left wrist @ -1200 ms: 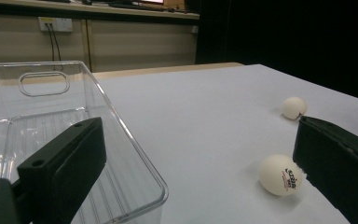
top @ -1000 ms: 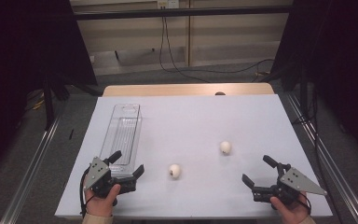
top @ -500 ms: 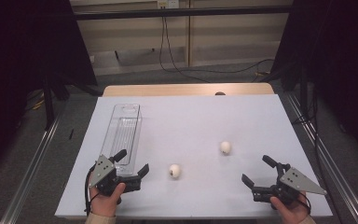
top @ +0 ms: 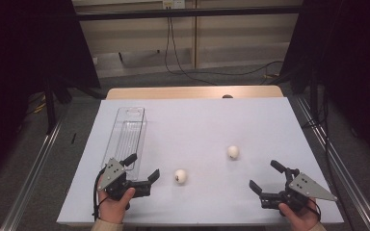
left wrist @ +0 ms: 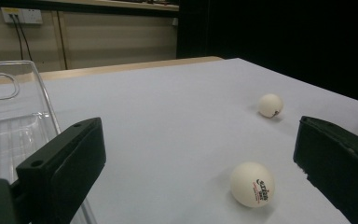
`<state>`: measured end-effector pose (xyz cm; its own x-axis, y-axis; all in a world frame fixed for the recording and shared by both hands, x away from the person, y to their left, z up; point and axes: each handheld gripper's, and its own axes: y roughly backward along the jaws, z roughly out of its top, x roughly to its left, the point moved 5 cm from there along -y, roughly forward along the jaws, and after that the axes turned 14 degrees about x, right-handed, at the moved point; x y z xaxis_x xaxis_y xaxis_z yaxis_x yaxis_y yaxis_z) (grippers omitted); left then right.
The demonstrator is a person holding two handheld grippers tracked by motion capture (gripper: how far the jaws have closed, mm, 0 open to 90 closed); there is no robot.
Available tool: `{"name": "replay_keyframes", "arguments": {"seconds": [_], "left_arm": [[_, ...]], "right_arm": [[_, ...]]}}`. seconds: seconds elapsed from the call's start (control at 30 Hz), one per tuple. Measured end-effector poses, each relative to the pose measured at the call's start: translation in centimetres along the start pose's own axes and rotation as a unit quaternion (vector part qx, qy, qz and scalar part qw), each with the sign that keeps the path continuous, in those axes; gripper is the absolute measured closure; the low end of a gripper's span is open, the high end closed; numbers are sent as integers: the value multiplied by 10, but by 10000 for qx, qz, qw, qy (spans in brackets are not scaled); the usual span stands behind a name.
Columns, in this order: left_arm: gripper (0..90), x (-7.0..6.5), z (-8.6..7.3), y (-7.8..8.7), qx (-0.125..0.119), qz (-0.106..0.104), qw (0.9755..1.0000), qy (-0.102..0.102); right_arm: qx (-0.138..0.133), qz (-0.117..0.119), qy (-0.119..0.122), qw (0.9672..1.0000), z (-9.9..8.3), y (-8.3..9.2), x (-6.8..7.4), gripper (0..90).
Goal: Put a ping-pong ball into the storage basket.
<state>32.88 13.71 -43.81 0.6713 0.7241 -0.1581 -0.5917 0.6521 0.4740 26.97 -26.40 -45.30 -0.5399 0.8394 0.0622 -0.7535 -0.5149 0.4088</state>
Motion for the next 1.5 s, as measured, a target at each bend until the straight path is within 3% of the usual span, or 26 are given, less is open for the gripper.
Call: {"name": "replay_keyframes", "arguments": {"seconds": [1.5], "left_arm": [[19,-23,3,-32,370,-394,9985,-110]], "right_arm": [[-6,70,59,10000,1,0,2,11]]}}
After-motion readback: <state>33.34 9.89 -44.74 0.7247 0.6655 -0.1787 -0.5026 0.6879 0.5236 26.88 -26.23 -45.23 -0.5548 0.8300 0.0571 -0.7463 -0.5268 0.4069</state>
